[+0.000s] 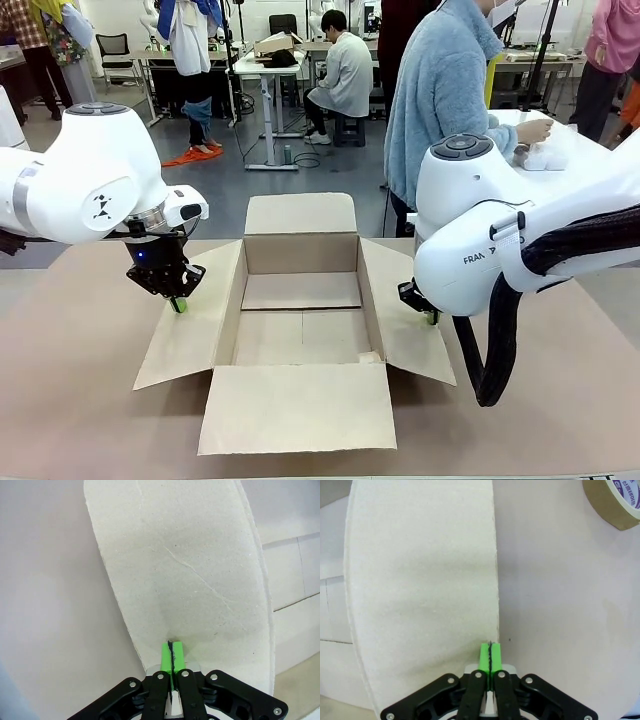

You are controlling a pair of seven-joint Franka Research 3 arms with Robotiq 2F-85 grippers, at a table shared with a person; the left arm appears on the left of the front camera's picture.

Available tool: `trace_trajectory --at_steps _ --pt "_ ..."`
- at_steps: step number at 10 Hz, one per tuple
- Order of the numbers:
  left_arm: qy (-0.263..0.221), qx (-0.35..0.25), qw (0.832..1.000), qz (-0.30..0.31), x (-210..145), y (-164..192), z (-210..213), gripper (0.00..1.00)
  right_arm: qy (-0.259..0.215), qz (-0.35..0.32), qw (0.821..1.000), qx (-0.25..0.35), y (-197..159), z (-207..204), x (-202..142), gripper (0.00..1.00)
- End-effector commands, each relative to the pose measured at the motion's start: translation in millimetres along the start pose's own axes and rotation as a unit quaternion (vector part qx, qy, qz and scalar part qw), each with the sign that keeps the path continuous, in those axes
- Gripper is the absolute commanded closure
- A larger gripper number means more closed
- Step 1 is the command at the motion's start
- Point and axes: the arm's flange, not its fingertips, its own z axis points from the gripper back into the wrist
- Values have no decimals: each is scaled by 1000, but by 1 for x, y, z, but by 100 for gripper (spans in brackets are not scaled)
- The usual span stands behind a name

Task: Wrap the clocks to prevent damage.
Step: Once the human has placed the objects inside and stepped back, release both hands from the side flaps of the Package Box.

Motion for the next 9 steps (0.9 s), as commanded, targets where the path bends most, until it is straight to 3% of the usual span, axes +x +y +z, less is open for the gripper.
trace_trajectory --at_steps 1,9 --pt "-1 4 1000 -2 0 2 0 99 4 1 1000 -2 1 -3 -1 99" --pt "-1 4 1000 -2 0 2 0 99 4 1 1000 -2 1 -3 -1 99"
